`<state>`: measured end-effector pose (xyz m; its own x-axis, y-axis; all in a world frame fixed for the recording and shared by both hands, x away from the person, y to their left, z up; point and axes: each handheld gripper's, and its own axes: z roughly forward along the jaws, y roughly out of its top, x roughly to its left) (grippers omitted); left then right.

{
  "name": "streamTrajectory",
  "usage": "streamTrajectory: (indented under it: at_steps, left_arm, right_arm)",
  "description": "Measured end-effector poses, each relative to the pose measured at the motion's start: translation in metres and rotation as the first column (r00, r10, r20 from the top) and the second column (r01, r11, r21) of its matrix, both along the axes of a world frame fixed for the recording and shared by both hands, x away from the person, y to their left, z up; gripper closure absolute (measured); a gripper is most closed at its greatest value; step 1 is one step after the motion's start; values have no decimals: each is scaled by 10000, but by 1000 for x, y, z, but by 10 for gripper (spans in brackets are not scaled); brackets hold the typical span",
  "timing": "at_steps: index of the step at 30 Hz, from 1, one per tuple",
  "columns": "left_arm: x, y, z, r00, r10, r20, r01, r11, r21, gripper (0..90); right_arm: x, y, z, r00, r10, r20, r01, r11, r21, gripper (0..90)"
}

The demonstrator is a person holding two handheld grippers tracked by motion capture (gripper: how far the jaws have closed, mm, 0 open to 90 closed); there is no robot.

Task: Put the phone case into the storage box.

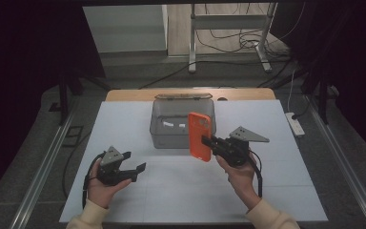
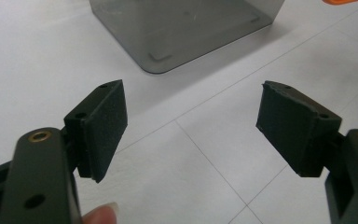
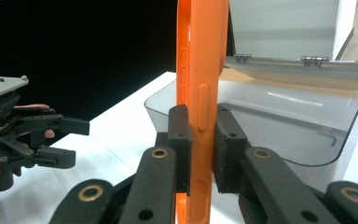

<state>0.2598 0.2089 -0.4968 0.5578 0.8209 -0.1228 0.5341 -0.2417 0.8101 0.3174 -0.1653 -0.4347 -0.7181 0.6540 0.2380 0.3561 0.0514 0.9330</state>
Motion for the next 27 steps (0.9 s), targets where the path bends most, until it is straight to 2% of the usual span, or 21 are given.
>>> streamTrajectory:
  at_steps: [4, 12, 20, 27]
  left_arm:
    - [0, 0, 0, 10000, 4, -12, -4, 10000, -56, 244]
    - [-1, 1, 5, 9999, 45, 121, -43, 9999, -126, 243]
    - [0, -1, 4, 9999, -124, -14, 124, 9999, -8, 240]
    - [0, -2, 5, 9999, -102, 6, 102, 9999, 9, 235]
  right_arm:
    - [0, 1, 3, 9999, -11, 116, 14, 9997, -228, 791]
    - [3, -1, 16, 9999, -77, -105, 72, 9989, -471, 792]
    - [9, 3, 27, 9999, -145, -65, 139, 9958, -908, 792]
    - [13, 3, 31, 9996, -217, -184, 198, 9950, -976, 792]
